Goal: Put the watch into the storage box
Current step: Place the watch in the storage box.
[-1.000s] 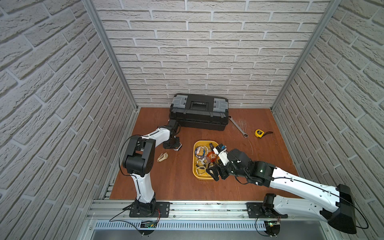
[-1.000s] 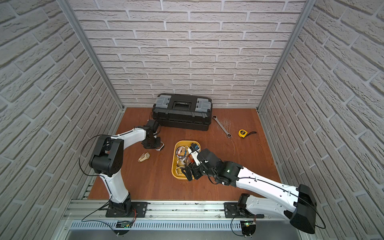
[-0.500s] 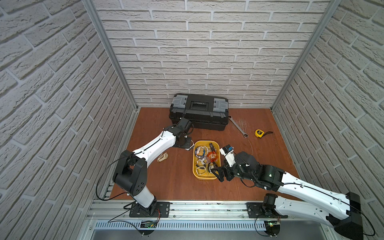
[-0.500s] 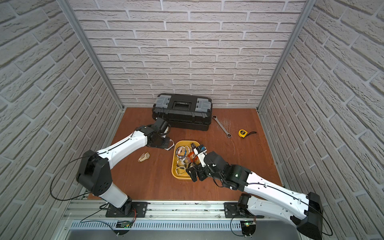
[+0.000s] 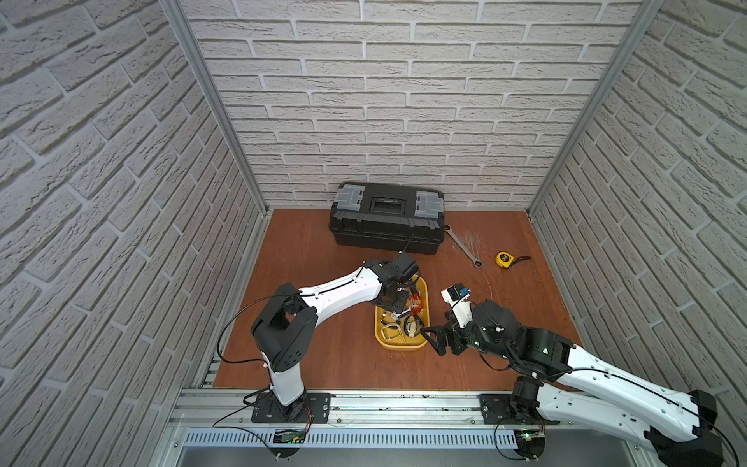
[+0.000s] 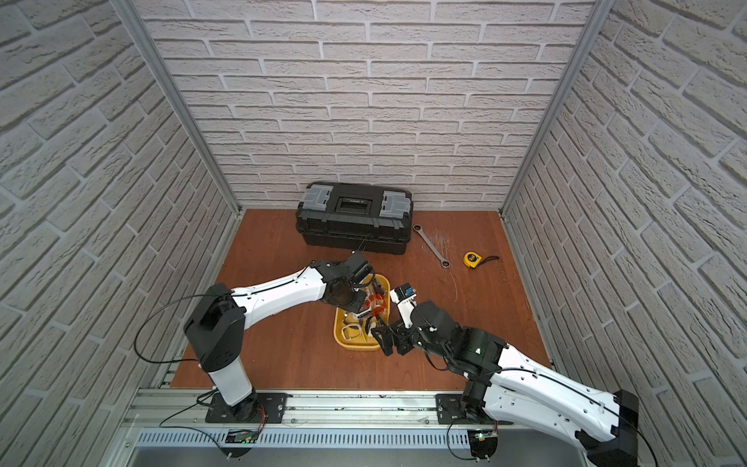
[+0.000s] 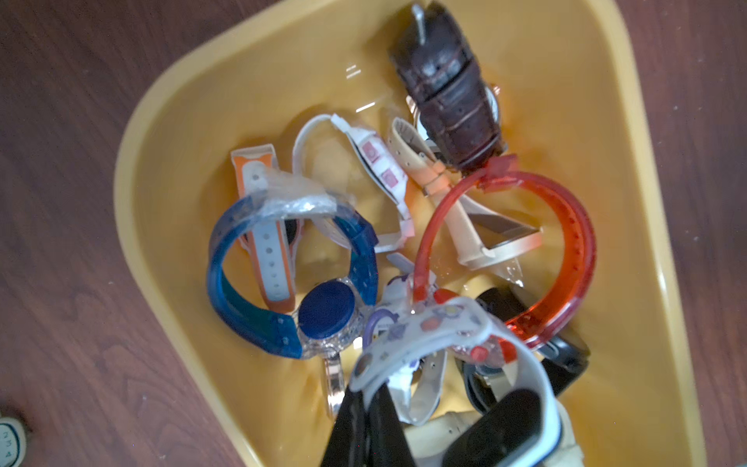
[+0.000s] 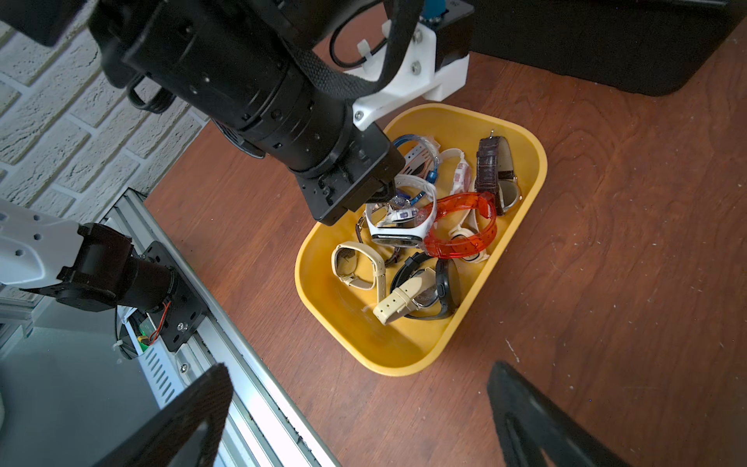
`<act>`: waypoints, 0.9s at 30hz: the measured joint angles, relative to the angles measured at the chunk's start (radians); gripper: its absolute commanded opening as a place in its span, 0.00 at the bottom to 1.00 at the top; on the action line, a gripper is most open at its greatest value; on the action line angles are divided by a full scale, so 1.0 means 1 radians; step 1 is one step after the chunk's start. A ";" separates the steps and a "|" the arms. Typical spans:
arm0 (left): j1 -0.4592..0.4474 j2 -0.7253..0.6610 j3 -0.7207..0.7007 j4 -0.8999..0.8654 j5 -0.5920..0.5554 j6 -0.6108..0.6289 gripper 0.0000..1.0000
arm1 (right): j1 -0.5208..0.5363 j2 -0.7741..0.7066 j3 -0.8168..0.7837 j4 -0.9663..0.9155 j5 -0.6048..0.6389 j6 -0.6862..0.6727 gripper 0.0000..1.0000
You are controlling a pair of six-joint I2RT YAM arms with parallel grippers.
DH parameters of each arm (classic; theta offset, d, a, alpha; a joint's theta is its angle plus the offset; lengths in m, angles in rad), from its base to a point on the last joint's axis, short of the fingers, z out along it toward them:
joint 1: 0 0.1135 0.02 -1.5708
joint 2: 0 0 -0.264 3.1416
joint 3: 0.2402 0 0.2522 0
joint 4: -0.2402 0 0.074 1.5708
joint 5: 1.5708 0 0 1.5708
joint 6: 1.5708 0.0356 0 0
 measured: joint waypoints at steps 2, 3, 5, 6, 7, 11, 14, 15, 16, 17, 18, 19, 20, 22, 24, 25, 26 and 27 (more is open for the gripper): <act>-0.012 0.000 -0.011 0.002 -0.006 -0.011 0.03 | 0.000 -0.008 -0.009 -0.003 0.003 0.000 1.00; -0.018 0.000 -0.016 0.001 -0.008 -0.015 0.03 | 0.000 -0.009 -0.011 -0.005 0.004 0.000 1.00; -0.041 0.000 -0.027 0.001 -0.014 -0.028 0.03 | 0.000 -0.010 -0.013 -0.006 0.008 0.000 1.00; -0.051 0.000 -0.031 0.001 -0.015 -0.032 0.03 | 0.000 -0.009 -0.014 -0.006 0.008 0.000 1.00; -0.066 0.000 -0.036 0.003 -0.018 -0.040 0.03 | 0.000 -0.009 -0.014 -0.006 0.009 0.000 1.00; -0.101 -0.003 -0.063 0.008 -0.032 -0.066 0.03 | 0.000 -0.009 -0.014 -0.006 0.011 0.000 1.00; -0.113 -0.016 -0.090 0.015 -0.037 -0.082 0.03 | 0.000 -0.009 -0.014 -0.006 0.011 0.000 1.00; -0.114 -0.021 -0.099 0.016 -0.040 -0.089 0.03 | 0.000 -0.009 -0.014 -0.006 0.011 0.000 1.00; -0.115 -0.028 -0.109 0.017 -0.043 -0.094 0.04 | 0.000 -0.010 -0.014 -0.006 0.011 0.000 1.00; -0.116 -0.035 -0.118 0.016 -0.045 -0.098 0.05 | 0.000 -0.010 -0.014 -0.007 0.011 0.000 1.00; -0.117 -0.042 -0.126 0.016 -0.048 -0.101 0.06 | 0.000 -0.011 -0.014 -0.007 0.011 0.000 1.00; -0.118 -0.051 -0.132 0.013 -0.048 -0.103 0.09 | 0.000 -0.013 -0.016 -0.007 0.011 0.000 1.00; -0.119 -0.060 -0.137 0.011 -0.049 -0.106 0.13 | 0.000 -0.015 -0.018 -0.008 0.011 0.000 1.00; -0.122 -0.074 -0.140 0.002 -0.051 -0.110 0.26 | 0.000 -0.016 -0.021 -0.009 0.011 0.000 1.00; -0.124 -0.080 -0.140 0.001 -0.054 -0.115 0.35 | 0.000 -0.016 -0.024 -0.009 0.011 0.000 1.00; -0.124 -0.081 -0.140 0.000 -0.056 -0.117 0.42 | 0.000 -0.016 -0.025 -0.009 0.011 0.000 1.00; -0.125 -0.081 -0.140 0.000 -0.058 -0.120 0.48 | 0.000 -0.014 -0.025 -0.010 0.011 0.000 1.00; -0.127 -0.081 -0.140 -0.002 -0.059 -0.116 0.51 | 0.000 -0.013 -0.025 -0.009 0.011 0.000 1.00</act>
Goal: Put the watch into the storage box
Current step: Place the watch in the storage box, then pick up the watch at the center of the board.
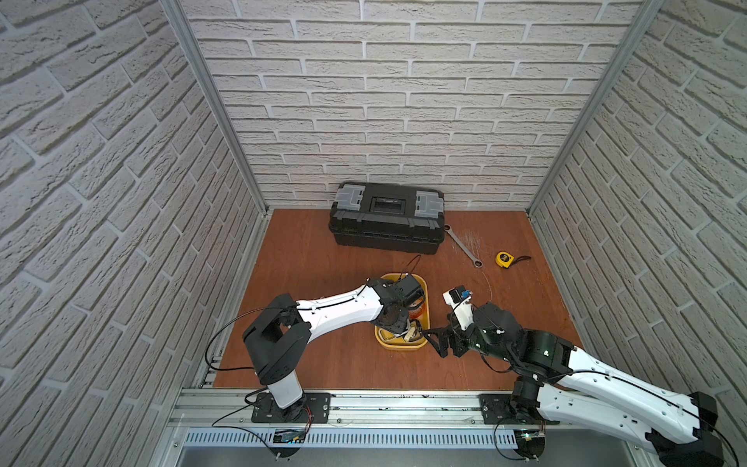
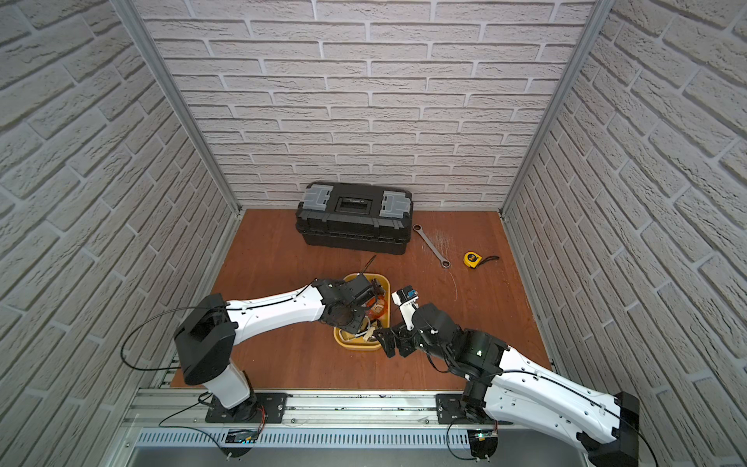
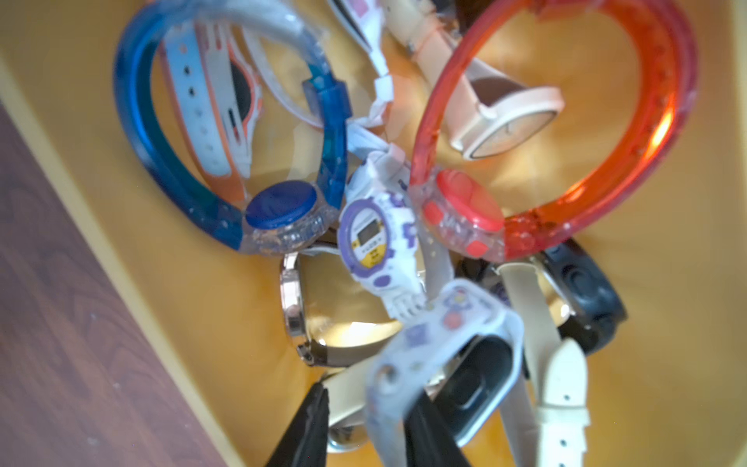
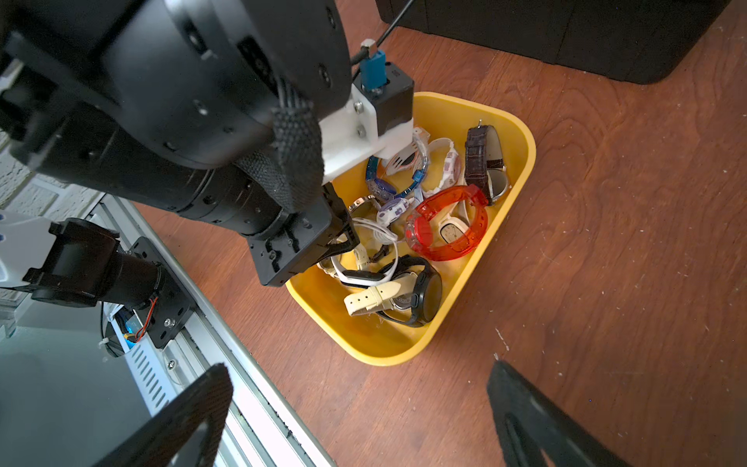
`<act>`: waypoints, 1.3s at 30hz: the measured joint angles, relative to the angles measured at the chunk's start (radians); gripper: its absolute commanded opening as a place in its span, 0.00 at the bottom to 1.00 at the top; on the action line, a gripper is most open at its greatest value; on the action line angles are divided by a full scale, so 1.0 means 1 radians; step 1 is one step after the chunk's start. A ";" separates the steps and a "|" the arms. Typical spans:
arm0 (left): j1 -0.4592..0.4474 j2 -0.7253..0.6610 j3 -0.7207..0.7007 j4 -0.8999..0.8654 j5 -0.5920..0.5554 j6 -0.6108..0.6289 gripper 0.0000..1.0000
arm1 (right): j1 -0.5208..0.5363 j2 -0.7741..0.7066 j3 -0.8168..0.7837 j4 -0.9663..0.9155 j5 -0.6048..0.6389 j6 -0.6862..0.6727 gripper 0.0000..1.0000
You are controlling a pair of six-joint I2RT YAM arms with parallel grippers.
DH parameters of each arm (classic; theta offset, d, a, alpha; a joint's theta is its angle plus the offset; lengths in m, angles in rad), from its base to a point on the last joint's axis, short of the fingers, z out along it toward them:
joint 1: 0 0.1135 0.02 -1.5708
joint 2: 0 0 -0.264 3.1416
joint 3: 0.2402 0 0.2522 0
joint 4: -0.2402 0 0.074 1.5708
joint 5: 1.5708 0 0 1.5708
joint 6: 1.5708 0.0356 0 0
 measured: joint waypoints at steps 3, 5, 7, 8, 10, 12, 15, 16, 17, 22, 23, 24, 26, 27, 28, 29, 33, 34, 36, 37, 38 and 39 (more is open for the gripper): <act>-0.002 -0.001 0.000 -0.003 -0.008 -0.005 0.56 | 0.000 0.006 0.000 0.000 0.000 0.000 1.00; -0.003 -0.008 0.000 -0.010 -0.018 -0.004 0.59 | 0.000 0.010 0.000 0.000 0.000 0.000 1.00; -0.003 -0.024 0.001 -0.022 -0.027 -0.003 0.61 | 0.000 0.013 0.000 0.000 0.000 0.000 1.00; -0.003 -0.037 0.003 -0.028 -0.032 -0.002 0.63 | 0.000 0.014 0.000 0.000 0.000 0.000 1.00; 0.000 -0.068 0.006 -0.036 -0.043 -0.002 0.65 | 0.000 0.018 0.000 0.001 0.000 0.000 1.00; 0.012 -0.103 0.006 -0.041 -0.044 0.000 0.66 | 0.000 0.022 0.000 0.002 0.000 0.000 1.00; 0.055 -0.159 0.005 -0.043 -0.042 0.001 0.68 | 0.000 0.027 0.000 0.005 -0.001 0.000 1.00; 0.081 -0.180 0.001 -0.039 -0.040 0.003 0.67 | 0.000 0.030 0.000 0.005 -0.001 0.000 1.00; 0.111 -0.202 -0.008 -0.033 -0.036 0.004 0.67 | 0.000 0.032 0.000 0.005 -0.001 0.000 1.00; 0.283 -0.326 -0.112 -0.003 0.013 0.009 0.53 | 0.000 0.034 0.000 0.005 -0.002 0.000 1.00; 0.313 -0.347 -0.133 0.000 0.021 0.009 0.48 | 0.000 0.034 0.000 0.005 -0.002 0.000 1.00; 0.331 -0.362 -0.146 0.000 0.031 0.011 0.46 | 0.000 0.035 0.000 0.005 -0.001 0.000 1.00; 0.337 -0.385 -0.163 0.003 0.058 0.019 0.44 | 0.000 0.036 0.000 0.007 -0.002 0.001 1.00; 0.334 -0.389 -0.167 0.007 0.070 0.018 0.44 | 0.000 0.038 0.000 0.009 -0.002 0.002 1.00; 0.333 -0.391 -0.172 0.010 0.076 0.019 0.45 | 0.000 0.041 0.000 0.012 -0.002 0.003 1.00; 0.332 -0.393 -0.181 0.018 0.081 0.018 0.48 | 0.000 0.045 0.000 0.015 -0.003 0.004 1.00; 0.382 -0.428 -0.268 0.032 0.087 0.005 0.56 | 0.000 0.056 0.000 0.021 -0.006 0.007 1.00; 0.412 -0.447 -0.301 0.030 0.084 -0.002 0.57 | 0.000 0.058 0.000 0.021 -0.008 0.007 1.00; 0.474 -0.476 -0.351 0.029 0.072 -0.007 0.57 | 0.000 0.060 0.000 0.022 -0.009 0.007 1.00; 0.507 -0.488 -0.372 0.029 0.064 -0.009 0.57 | 0.000 0.061 0.000 0.024 -0.010 0.007 1.00; 0.537 -0.494 -0.386 0.030 0.056 -0.010 0.57 | 0.000 0.062 0.000 0.028 -0.012 0.007 1.00; 0.565 -0.495 -0.395 0.031 0.049 -0.010 0.57 | 0.000 0.063 0.000 0.031 -0.012 0.007 1.00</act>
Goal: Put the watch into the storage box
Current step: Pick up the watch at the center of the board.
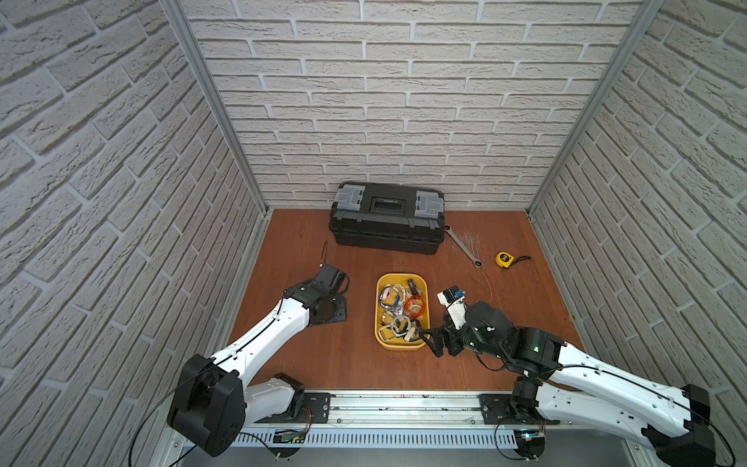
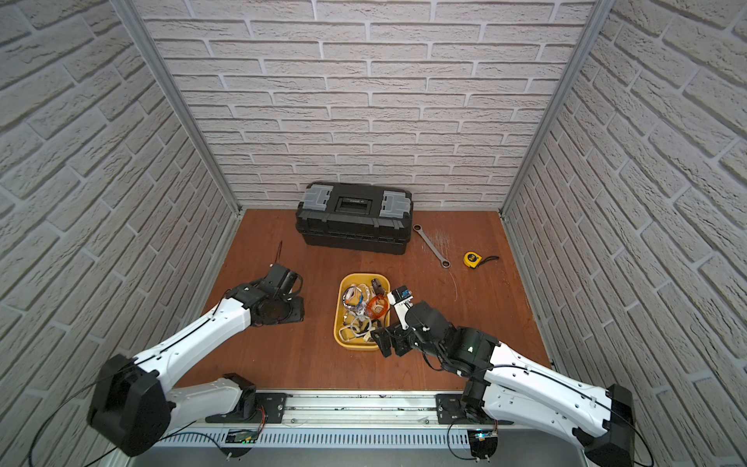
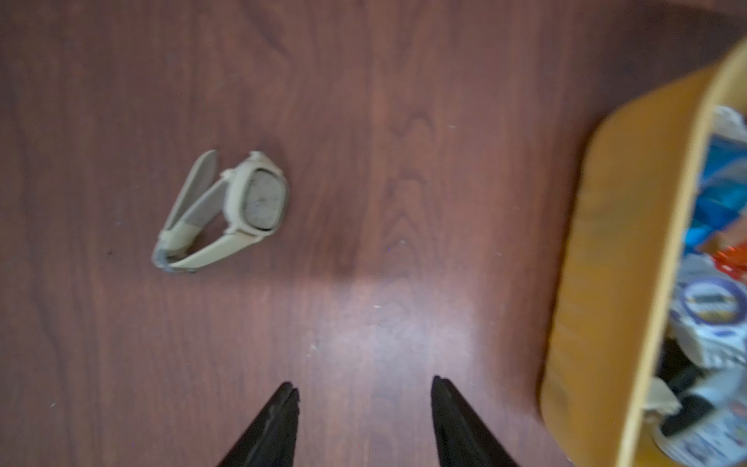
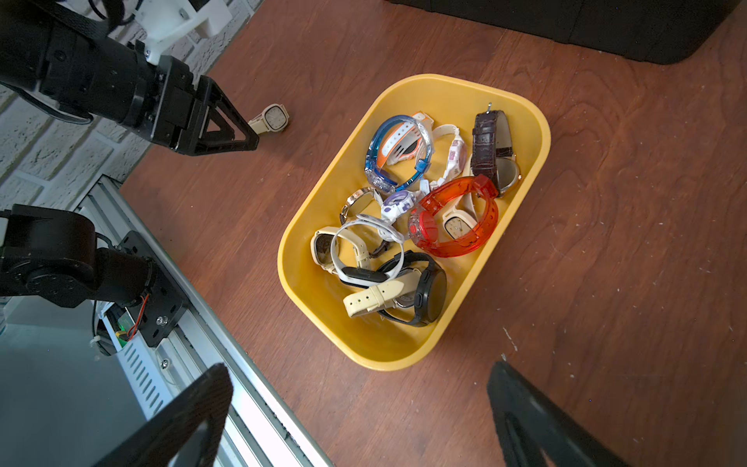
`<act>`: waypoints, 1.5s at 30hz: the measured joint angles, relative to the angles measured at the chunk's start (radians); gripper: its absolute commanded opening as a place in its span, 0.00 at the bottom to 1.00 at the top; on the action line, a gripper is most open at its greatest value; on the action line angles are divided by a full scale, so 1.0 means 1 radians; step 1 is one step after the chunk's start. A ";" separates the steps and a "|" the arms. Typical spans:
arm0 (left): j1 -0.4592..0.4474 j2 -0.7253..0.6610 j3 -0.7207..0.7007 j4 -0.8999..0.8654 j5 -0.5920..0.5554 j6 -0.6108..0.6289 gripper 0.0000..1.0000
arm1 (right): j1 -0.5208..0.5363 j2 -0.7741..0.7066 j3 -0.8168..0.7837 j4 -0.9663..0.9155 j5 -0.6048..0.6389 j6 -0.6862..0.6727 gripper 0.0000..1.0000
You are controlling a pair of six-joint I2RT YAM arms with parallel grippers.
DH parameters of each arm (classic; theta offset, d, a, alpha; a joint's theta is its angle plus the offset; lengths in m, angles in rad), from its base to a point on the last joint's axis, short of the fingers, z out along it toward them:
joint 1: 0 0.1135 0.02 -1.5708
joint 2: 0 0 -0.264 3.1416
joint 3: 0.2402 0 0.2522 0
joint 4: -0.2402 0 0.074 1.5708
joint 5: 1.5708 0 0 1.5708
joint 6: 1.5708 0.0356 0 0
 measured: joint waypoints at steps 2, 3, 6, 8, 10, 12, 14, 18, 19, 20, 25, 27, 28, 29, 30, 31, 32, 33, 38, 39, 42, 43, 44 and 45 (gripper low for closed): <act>0.054 0.001 -0.013 0.010 -0.011 0.001 0.56 | 0.000 0.002 0.000 0.004 -0.003 0.000 1.00; 0.077 0.002 -0.015 0.015 -0.014 0.002 0.55 | 0.000 0.004 0.000 0.005 -0.004 0.000 1.00; 0.131 0.016 -0.016 0.045 -0.021 0.009 0.54 | 0.000 0.008 0.000 0.005 -0.008 0.000 1.00; 0.153 0.043 -0.014 0.069 -0.027 0.014 0.53 | 0.000 0.009 0.000 0.005 -0.010 0.000 1.00; 0.167 0.080 -0.006 0.085 -0.033 0.022 0.52 | 0.000 0.009 -0.001 0.006 -0.011 0.000 1.00; 0.177 0.122 0.005 0.103 -0.039 0.032 0.50 | 0.000 0.010 -0.002 0.008 -0.010 0.000 1.00; 0.188 0.166 0.024 0.116 -0.042 0.038 0.49 | 0.000 0.011 -0.004 0.011 -0.010 -0.001 1.00; 0.201 0.233 0.062 0.144 -0.053 0.053 0.46 | 0.000 0.016 -0.004 0.016 -0.010 -0.002 1.00; 0.203 0.248 0.075 0.145 -0.056 0.056 0.45 | 0.000 0.021 -0.004 0.019 -0.010 -0.003 1.00; 0.203 0.262 0.089 0.148 -0.058 0.060 0.44 | 0.000 0.025 -0.004 0.021 -0.011 -0.005 1.00; 0.203 0.305 0.115 0.172 -0.060 0.072 0.40 | 0.000 0.042 -0.004 0.020 -0.010 -0.011 1.00; 0.201 0.316 0.115 0.172 -0.060 0.077 0.40 | 0.000 0.042 -0.004 0.020 -0.010 -0.016 1.00; 0.197 0.321 0.115 0.172 -0.060 0.078 0.39 | 0.000 0.042 -0.004 0.020 -0.010 -0.017 1.00; 0.195 0.326 0.115 0.172 -0.060 0.079 0.40 | 0.000 0.042 -0.004 0.020 -0.009 -0.019 1.00; 0.192 0.330 0.114 0.172 -0.060 0.079 0.38 | 0.000 0.042 -0.004 0.020 -0.009 -0.019 1.00; 0.190 0.336 0.114 0.172 -0.060 0.079 0.37 | 0.000 0.042 -0.004 0.020 -0.008 -0.020 1.00; 0.186 0.341 0.113 0.172 -0.060 0.080 0.35 | 0.000 0.042 -0.004 0.020 -0.008 -0.021 1.00; 0.183 0.347 0.113 0.172 -0.060 0.080 0.32 | 0.000 0.042 -0.004 0.020 -0.007 -0.022 1.00; 0.149 0.375 0.113 0.175 -0.060 0.082 0.19 | 0.000 0.037 -0.005 0.019 -0.004 -0.023 1.00; 0.144 0.380 0.113 0.176 -0.060 0.082 0.17 | 0.000 0.034 -0.006 0.020 -0.002 -0.023 1.00; 0.133 0.386 0.113 0.178 -0.060 0.086 0.09 | 0.000 0.018 -0.014 0.019 0.004 -0.022 1.00; 0.129 0.385 0.113 0.177 -0.060 0.087 0.08 | 0.000 0.013 -0.015 0.016 0.007 -0.022 1.00; 0.123 0.385 0.114 0.174 -0.060 0.090 0.08 | 0.000 0.007 -0.016 0.013 0.010 -0.022 1.00; 0.117 0.383 0.116 0.164 -0.063 0.094 0.08 | 0.000 0.002 -0.016 0.011 0.012 -0.022 1.00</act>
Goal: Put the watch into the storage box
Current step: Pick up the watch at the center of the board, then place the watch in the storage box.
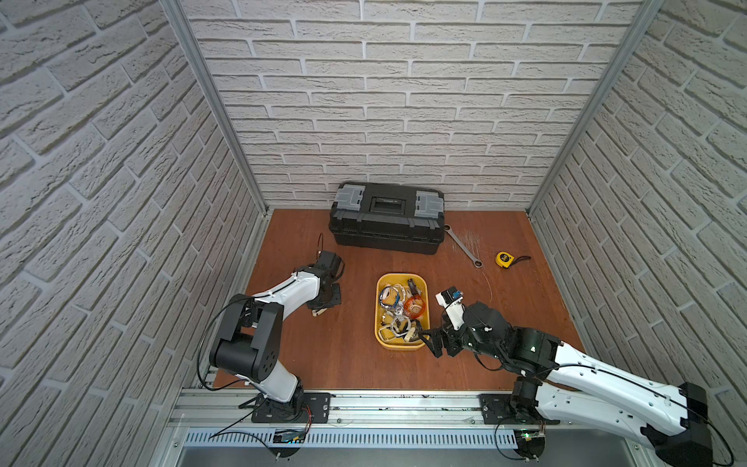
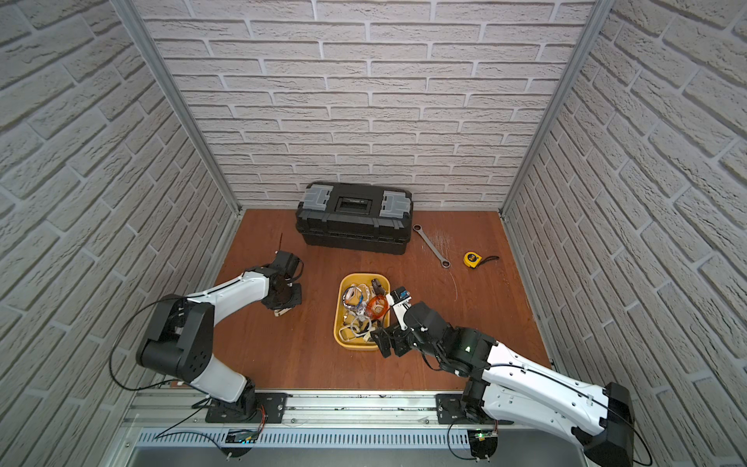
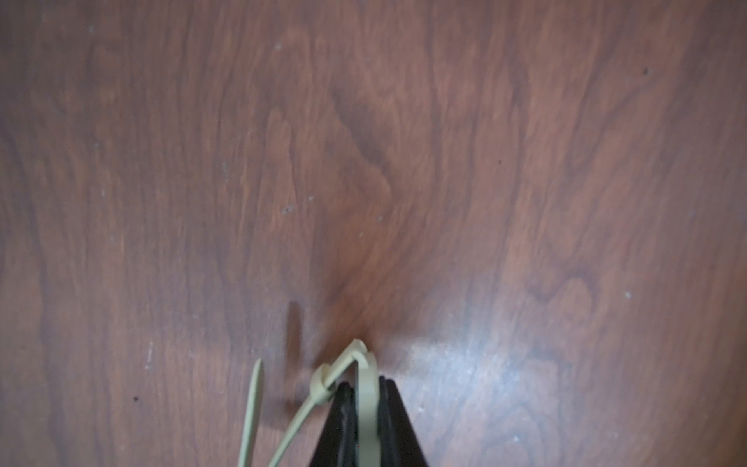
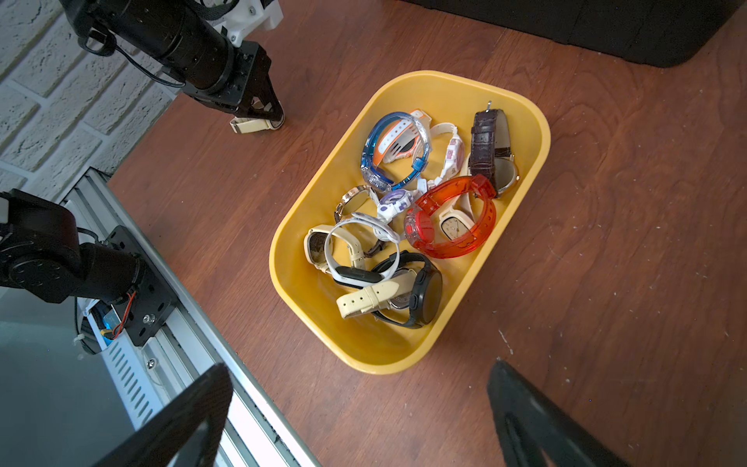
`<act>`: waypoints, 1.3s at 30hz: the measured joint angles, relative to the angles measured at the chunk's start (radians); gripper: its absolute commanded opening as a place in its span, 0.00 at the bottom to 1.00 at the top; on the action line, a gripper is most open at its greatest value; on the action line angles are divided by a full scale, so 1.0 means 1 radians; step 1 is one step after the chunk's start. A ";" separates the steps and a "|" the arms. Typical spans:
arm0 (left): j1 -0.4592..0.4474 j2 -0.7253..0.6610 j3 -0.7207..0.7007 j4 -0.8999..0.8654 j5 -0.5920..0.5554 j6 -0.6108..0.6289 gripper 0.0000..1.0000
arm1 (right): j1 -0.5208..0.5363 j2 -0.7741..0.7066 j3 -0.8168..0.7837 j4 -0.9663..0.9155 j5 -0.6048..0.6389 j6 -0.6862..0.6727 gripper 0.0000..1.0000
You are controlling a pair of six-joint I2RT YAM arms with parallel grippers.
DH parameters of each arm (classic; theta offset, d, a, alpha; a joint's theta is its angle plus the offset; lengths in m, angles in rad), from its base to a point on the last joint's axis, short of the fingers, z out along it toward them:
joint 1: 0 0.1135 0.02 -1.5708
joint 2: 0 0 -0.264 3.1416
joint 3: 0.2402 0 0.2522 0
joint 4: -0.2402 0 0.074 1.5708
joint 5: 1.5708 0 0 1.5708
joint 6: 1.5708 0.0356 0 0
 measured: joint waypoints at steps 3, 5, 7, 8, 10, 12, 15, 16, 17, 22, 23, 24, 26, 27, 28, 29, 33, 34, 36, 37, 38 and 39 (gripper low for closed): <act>-0.036 -0.020 0.025 -0.053 -0.012 0.006 0.08 | 0.000 -0.016 0.000 -0.006 0.005 0.003 1.00; -0.091 -0.055 0.066 -0.096 -0.026 0.007 0.09 | 0.000 -0.027 0.000 -0.013 0.010 0.004 1.00; -0.155 -0.093 0.113 -0.126 -0.034 0.003 0.10 | 0.000 -0.035 0.000 -0.015 0.016 0.004 1.00; -0.191 -0.111 0.139 -0.139 -0.039 -0.001 0.10 | 0.000 -0.039 0.000 -0.016 0.020 0.005 1.00; -0.267 -0.134 0.194 -0.156 -0.044 -0.018 0.11 | 0.000 -0.046 0.000 -0.017 0.025 0.006 1.00; -0.338 -0.136 0.238 -0.161 -0.045 -0.035 0.11 | 0.000 -0.053 0.000 -0.021 0.030 0.006 1.00; -0.428 -0.107 0.289 -0.157 -0.043 -0.068 0.11 | 0.000 -0.065 -0.001 -0.031 0.034 0.007 1.00; -0.454 -0.084 0.306 -0.154 -0.041 -0.076 0.11 | 0.000 -0.069 -0.001 -0.037 0.037 0.007 1.00; -0.472 -0.055 0.323 -0.153 -0.039 -0.084 0.11 | 0.000 -0.073 -0.001 -0.042 0.039 0.007 1.00; -0.515 0.108 0.392 -0.119 -0.037 -0.096 0.11 | 0.000 -0.103 -0.001 -0.074 0.046 0.011 1.00; -0.520 0.133 0.398 -0.112 -0.037 -0.096 0.11 | 0.000 -0.113 -0.002 -0.079 0.048 0.014 1.00; -0.524 0.149 0.401 -0.107 -0.036 -0.097 0.11 | 0.000 -0.122 -0.004 -0.082 0.049 0.015 1.00; -0.533 0.178 0.407 -0.103 -0.033 -0.101 0.11 | 0.000 -0.151 -0.016 -0.087 0.053 0.021 1.00; -0.537 0.185 0.409 -0.100 -0.032 -0.103 0.11 | 0.000 -0.164 -0.023 -0.093 0.055 0.023 1.00; -0.541 0.192 0.413 -0.097 -0.031 -0.106 0.11 | 0.000 -0.179 -0.031 -0.096 0.058 0.024 1.00; -0.546 0.197 0.415 -0.091 -0.029 -0.108 0.11 | 0.000 -0.193 -0.037 -0.101 0.061 0.026 1.00; -0.562 0.214 0.426 -0.070 -0.020 -0.116 0.11 | 0.000 -0.229 -0.047 -0.121 0.075 0.029 1.00; -0.567 0.217 0.426 -0.062 -0.018 -0.119 0.11 | 0.000 -0.233 -0.047 -0.122 0.077 0.030 1.00; -0.573 0.223 0.426 -0.053 -0.013 -0.122 0.12 | 0.000 -0.235 -0.047 -0.122 0.078 0.031 1.00; -0.575 0.227 0.426 -0.050 -0.011 -0.124 0.12 | 0.000 -0.233 -0.047 -0.123 0.078 0.032 1.00; -0.578 0.230 0.426 -0.046 -0.010 -0.129 0.13 | 0.000 -0.231 -0.047 -0.123 0.078 0.033 1.00; -0.581 0.233 0.426 -0.042 -0.009 -0.130 0.14 | 0.000 -0.228 -0.047 -0.123 0.078 0.033 1.00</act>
